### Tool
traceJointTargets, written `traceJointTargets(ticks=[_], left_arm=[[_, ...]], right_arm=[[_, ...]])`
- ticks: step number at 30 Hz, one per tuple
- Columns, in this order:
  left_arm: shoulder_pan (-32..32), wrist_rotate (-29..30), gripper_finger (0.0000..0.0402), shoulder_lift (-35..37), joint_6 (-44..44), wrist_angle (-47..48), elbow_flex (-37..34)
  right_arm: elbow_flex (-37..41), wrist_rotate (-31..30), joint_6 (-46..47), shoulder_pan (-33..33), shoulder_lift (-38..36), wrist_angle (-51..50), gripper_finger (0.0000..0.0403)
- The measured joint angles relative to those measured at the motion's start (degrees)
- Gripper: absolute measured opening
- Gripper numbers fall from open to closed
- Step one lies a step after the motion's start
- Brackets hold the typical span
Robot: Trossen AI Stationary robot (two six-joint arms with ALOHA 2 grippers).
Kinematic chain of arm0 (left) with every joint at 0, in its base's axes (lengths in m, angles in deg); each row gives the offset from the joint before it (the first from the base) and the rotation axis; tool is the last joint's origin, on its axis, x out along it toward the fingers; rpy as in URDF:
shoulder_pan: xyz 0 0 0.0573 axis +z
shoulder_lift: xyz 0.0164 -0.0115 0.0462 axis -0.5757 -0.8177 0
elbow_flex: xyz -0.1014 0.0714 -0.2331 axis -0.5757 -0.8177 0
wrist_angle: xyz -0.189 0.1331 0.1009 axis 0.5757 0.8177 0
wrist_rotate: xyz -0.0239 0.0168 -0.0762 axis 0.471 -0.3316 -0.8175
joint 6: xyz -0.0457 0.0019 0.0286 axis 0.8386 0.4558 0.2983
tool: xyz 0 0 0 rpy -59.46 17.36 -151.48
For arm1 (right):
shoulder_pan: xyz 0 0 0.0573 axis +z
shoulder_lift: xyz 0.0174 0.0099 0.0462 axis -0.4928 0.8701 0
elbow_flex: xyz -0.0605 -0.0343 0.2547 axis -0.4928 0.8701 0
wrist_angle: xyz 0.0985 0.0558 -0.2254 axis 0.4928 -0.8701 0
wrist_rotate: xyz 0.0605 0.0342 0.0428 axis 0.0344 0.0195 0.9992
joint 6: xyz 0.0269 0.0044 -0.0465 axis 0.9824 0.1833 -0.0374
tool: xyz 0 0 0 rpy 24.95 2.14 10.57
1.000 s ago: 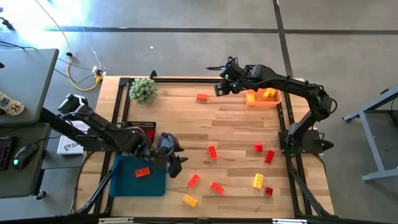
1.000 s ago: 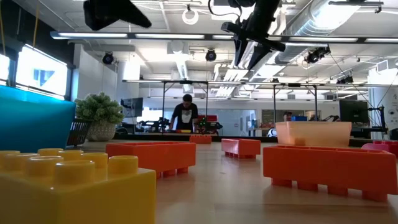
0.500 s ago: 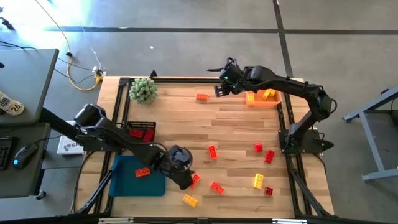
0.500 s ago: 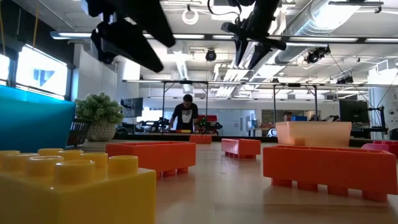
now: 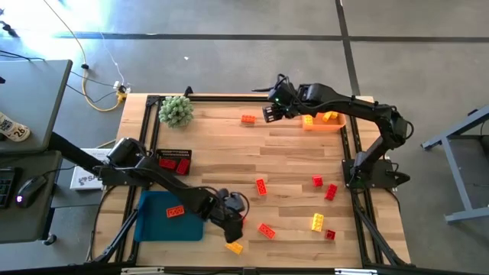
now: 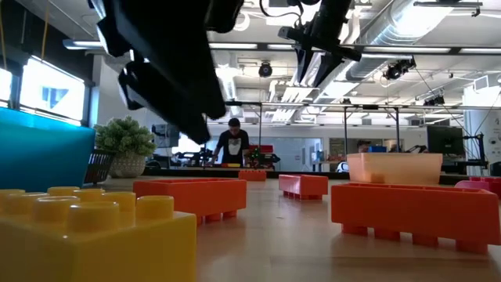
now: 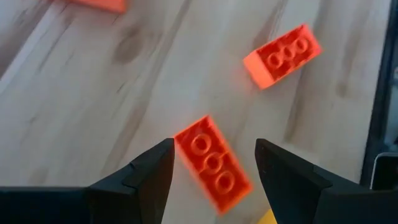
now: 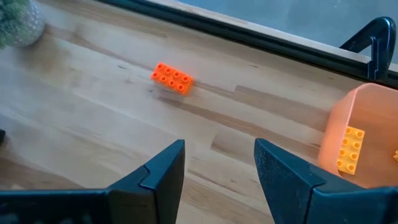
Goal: Sort & place blocks by color
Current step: Put the orange game piece into the blue bin
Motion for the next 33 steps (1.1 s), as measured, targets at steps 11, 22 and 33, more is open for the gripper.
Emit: traceJointTargets(ticks=[11,22,33], left_arm=[[0.1,0.2,0.0213,-2.5,1.2,0.8,0.0],[0.5,-0.2,0.0213,-4.1,1.5,-0.8,-0.1],[1.5,-2.8,0.0213,-7.4,1.0,-2.4,0.1]], right_arm=[[0.0,0.4,0.0,0.0,0.0,-0.4,0.0181],[0.0,0.2,-0.1,0.0,0.0,-0.1,0.0181],[0.0,0.1,-1.5,0.0,0.0,-0.1,0.0181]])
